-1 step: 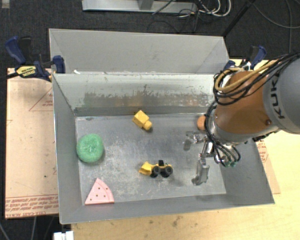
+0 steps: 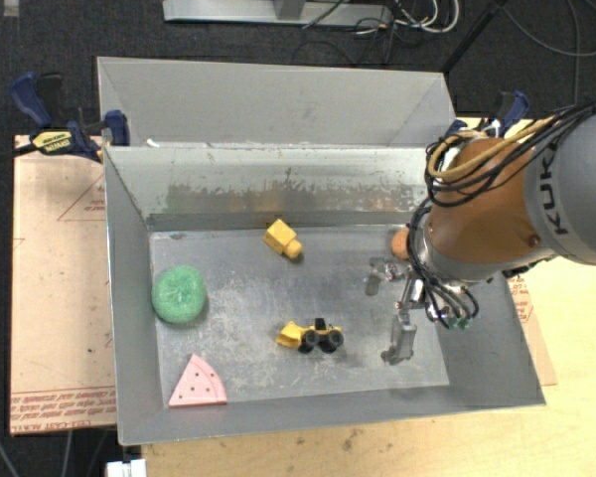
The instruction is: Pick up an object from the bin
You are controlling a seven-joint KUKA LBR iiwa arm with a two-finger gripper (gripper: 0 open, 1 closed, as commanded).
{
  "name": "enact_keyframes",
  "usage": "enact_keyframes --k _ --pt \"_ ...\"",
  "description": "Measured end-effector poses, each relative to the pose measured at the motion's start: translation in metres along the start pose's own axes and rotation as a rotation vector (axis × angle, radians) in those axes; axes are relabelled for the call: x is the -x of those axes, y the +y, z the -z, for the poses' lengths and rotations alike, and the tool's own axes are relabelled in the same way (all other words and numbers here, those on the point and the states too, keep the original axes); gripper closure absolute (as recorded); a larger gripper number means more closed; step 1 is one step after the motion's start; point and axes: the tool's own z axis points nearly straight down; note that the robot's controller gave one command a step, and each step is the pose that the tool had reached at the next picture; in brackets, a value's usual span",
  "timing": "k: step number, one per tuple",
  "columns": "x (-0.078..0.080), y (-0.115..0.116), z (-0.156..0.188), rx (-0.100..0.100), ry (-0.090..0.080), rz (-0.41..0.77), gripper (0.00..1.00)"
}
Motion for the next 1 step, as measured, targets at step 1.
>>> enact_keyframes --k 1 --pt "0.0014 0.0023 -0.003 -0.002 -0.004 -0.004 0.0"
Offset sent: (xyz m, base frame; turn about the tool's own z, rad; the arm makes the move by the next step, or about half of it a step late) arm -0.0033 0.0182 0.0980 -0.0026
